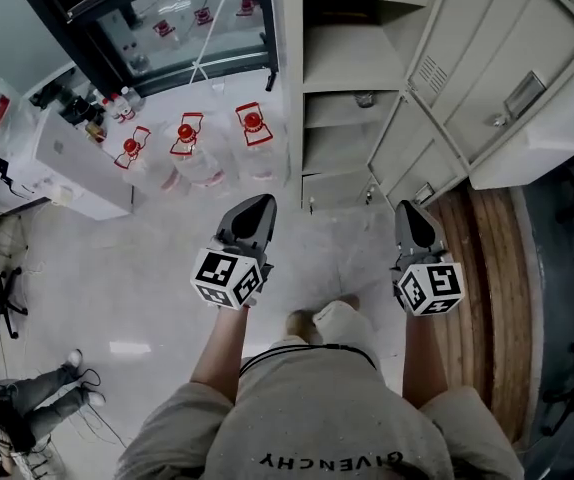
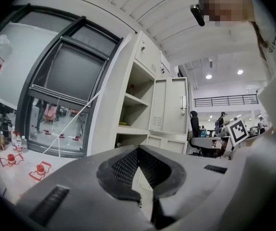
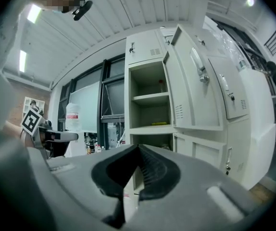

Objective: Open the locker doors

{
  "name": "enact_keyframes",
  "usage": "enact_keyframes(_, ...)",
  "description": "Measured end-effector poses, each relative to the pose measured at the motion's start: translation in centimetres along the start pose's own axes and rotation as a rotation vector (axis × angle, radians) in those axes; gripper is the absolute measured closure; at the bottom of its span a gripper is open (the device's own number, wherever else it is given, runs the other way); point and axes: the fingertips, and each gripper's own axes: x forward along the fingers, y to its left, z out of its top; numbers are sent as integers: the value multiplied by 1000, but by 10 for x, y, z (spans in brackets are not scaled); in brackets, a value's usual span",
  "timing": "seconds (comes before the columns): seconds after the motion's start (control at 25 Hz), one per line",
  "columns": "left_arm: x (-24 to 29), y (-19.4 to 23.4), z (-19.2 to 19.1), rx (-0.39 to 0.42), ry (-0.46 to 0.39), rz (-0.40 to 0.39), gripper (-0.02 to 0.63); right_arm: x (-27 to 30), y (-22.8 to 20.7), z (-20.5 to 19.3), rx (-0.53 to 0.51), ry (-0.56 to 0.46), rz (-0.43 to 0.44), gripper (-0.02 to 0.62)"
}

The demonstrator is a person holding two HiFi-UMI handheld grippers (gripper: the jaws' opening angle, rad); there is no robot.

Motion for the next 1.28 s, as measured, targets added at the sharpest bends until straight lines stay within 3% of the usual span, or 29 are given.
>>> enact_keyframes(0.6,-25,-3,29,19,-30,8,607,-14,12,36,-5,-60,37,598)
enact_keyframes(1.28,-23,-1,29,37,-18,1,607,-17,16,32,0,-71,34,597)
